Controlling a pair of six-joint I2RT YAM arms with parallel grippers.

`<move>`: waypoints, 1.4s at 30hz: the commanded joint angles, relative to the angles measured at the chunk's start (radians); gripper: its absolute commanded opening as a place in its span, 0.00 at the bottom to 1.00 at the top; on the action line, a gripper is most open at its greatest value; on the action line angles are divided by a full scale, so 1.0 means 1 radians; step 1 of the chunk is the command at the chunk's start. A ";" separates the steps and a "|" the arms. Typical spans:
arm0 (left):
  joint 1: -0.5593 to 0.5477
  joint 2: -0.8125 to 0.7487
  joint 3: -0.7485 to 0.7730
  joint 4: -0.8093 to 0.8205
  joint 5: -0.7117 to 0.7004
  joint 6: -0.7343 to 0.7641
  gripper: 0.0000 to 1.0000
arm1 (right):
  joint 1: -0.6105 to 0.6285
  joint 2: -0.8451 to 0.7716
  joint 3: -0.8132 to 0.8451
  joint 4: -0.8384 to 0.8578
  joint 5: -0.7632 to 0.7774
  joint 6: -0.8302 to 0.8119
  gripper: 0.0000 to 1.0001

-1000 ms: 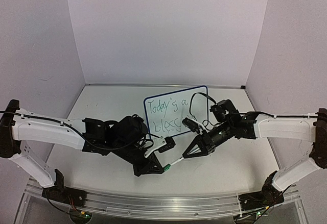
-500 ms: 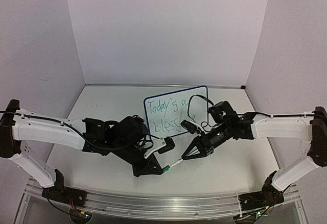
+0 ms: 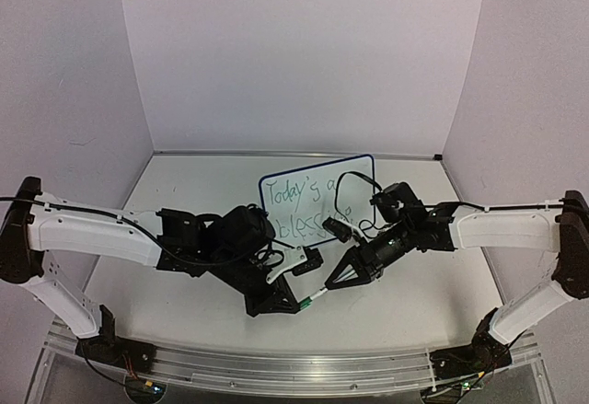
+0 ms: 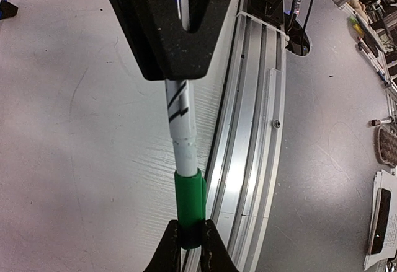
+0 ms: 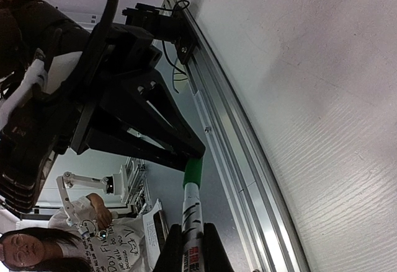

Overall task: Write a sentence on the whiteboard
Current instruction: Insert the whiteboard marker without the cap into the pen cap.

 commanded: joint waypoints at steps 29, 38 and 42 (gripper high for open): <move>0.005 0.041 0.116 0.210 0.025 -0.043 0.00 | 0.058 0.004 0.002 0.086 -0.007 -0.015 0.00; 0.012 0.047 0.135 0.291 0.052 -0.035 0.00 | 0.072 0.001 -0.009 0.090 -0.017 -0.014 0.00; 0.015 0.050 0.146 0.313 0.065 -0.028 0.00 | 0.079 0.000 -0.010 0.093 -0.023 -0.016 0.00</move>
